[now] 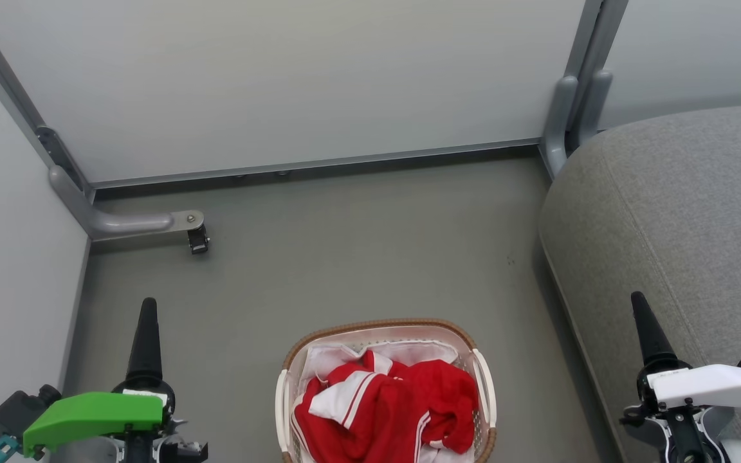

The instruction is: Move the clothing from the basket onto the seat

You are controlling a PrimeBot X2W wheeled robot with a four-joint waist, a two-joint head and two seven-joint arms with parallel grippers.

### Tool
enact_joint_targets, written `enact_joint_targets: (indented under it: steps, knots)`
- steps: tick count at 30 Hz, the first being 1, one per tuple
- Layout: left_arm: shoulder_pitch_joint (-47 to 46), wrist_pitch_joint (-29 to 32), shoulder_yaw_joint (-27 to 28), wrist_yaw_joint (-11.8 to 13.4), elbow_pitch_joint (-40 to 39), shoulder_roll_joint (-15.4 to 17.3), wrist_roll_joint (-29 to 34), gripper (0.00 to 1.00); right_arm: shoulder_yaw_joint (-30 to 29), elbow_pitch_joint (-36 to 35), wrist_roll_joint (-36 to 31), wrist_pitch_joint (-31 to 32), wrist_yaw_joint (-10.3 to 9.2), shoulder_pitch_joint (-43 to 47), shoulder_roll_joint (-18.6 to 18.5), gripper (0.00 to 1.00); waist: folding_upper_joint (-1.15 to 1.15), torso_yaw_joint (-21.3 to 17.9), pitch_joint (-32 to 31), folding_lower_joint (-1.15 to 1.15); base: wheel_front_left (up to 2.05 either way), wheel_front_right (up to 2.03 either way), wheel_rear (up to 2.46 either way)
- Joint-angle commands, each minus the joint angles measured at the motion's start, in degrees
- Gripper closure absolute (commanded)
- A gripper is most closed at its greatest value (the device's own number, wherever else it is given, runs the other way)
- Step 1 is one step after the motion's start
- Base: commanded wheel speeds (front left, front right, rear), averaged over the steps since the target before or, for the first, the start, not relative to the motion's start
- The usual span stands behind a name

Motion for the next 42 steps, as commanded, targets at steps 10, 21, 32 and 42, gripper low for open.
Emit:
enact_joint_targets:
  steps: [10, 21, 32, 42]
  knots:
    - [1.0, -2.5, -2.6, 2.6, -2.7, 0.4, 12.7, 0.0, 0.8, -2.8, -11.7, -2.5, 0.01, 0.8, -0.6, 0.0, 0.0, 0.3, 0.0, 0.0, 0.0, 0.0, 0.0]
    - [2.3, -4.4, -5.6, 3.3, -3.5, 0.4, 25.9, 0.0, 1.2, -2.7, -21.0, -4.5, 0.01, 1.3, -0.7, 0.0, 0.0, 0.5, -0.2, 0.0, 0.0, 0.0, 0.0]
    - [4.0, -6.2, -7.2, 4.4, -3.5, 0.5, 35.1, 0.0, 2.5, -2.3, -31.2, -6.3, 0.01, 1.7, -0.8, 0.0, 0.0, 0.7, -0.5, 0.0, 0.0, 0.0, 0.0]
    - [5.0, -7.7, -8.1, 4.8, -2.5, 0.6, 41.8, 0.0, 3.1, -1.9, -39.6, -7.8, 0.01, 1.9, -0.8, 0.0, 0.0, 1.1, -0.6, 0.0, 0.0, 0.0, 0.0]
